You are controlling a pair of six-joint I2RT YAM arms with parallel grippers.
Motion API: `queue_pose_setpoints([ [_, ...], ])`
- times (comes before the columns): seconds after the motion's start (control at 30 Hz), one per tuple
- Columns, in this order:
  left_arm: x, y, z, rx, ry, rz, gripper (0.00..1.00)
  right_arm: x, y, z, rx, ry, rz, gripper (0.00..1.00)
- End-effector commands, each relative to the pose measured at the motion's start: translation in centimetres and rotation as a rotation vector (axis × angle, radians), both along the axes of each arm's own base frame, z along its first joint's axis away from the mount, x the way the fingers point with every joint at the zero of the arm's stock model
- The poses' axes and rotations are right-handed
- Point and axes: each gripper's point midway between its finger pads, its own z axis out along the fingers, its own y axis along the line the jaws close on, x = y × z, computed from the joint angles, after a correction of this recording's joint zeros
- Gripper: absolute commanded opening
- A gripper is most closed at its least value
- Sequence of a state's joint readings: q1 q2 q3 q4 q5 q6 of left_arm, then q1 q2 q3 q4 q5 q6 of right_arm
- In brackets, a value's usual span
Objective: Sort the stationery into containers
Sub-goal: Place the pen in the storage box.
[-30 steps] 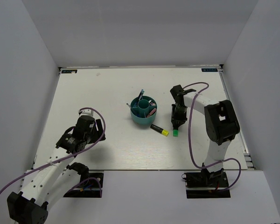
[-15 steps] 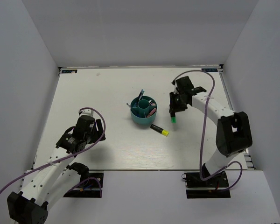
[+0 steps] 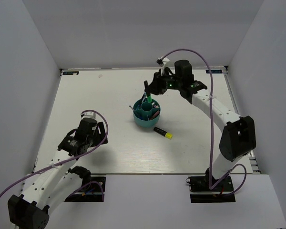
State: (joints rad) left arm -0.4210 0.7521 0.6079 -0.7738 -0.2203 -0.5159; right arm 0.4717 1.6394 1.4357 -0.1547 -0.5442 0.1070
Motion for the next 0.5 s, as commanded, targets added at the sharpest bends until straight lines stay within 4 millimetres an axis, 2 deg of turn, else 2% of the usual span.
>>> queue_pose_setpoints([
  [0.0, 0.3, 0.1, -0.1, 0.004, -0.01, 0.005, 0.79, -1.8, 3.8, 2.2, 0.157, -0.097, 0.24, 0.0],
  [0.13, 0.3, 0.1, -0.2, 0.006, -0.007, 0.002, 0.79, -2.6, 4.8, 0.5, 0.193, -0.124, 0.347, 0.0],
  [0.2, 0.2, 0.1, -0.1, 0.004, -0.008, 0.005, 0.79, -2.5, 4.8, -0.2, 0.193, -0.126, 0.366, 0.0],
  [0.3, 0.3, 0.2, -0.1, 0.007, -0.011, 0.006, 0.79, -2.2, 4.3, -2.6, 0.16, -0.118, 0.357, 0.0],
  [0.47, 0.3, 0.1, 0.0, 0.002, -0.01, 0.004, 0.79, -1.3, 4.2, -3.9, 0.123, -0.193, 0.354, 0.0],
])
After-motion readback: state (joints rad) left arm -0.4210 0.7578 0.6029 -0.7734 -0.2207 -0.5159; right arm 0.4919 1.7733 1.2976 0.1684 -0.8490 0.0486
